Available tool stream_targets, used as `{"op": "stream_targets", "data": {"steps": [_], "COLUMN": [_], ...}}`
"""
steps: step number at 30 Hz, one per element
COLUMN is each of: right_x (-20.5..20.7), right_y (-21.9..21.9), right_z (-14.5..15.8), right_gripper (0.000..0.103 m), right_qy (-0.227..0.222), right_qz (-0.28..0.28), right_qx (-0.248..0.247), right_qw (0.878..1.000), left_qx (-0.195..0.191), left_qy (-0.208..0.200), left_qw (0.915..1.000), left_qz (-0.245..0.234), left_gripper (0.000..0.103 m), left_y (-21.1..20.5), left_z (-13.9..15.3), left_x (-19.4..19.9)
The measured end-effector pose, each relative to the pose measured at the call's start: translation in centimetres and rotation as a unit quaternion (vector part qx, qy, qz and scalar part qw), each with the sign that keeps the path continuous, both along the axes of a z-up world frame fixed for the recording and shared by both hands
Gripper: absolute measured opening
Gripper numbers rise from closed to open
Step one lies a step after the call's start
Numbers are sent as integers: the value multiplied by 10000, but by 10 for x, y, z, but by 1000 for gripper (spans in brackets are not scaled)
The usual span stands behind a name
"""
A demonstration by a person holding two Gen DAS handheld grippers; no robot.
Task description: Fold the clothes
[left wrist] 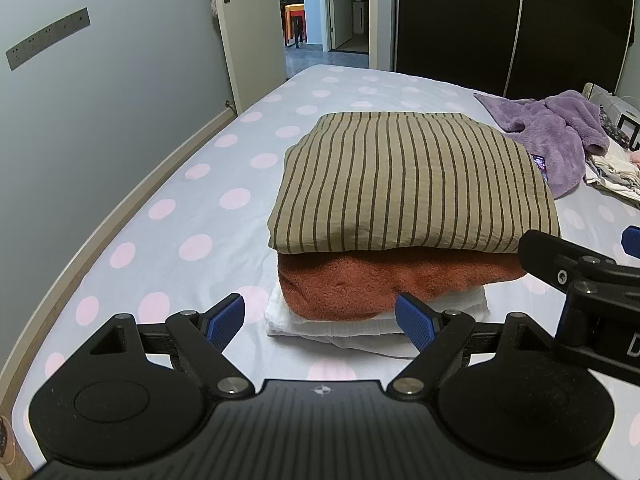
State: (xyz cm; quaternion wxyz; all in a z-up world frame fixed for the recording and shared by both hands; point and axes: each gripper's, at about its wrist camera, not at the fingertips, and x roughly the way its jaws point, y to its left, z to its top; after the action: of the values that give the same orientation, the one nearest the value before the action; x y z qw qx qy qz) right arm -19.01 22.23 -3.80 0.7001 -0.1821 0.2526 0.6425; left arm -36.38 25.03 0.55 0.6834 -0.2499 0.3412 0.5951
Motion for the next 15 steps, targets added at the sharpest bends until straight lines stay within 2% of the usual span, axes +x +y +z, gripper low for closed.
{"op": "stream_targets", "data": {"steps": [15], "right_x": [1], "right_y": [-1], "right_z": [0], "right_gripper": [102], "right_qy": [7], "right_qz": [6], "right_qx": [7], "right_qw": [10000], "left_qx": [11], "left_qy": [3], "left_qw": [10000], "left_qz": [10], "left_gripper": [83], "left_y": [-1], "left_z": [0], "left_x": [0]}}
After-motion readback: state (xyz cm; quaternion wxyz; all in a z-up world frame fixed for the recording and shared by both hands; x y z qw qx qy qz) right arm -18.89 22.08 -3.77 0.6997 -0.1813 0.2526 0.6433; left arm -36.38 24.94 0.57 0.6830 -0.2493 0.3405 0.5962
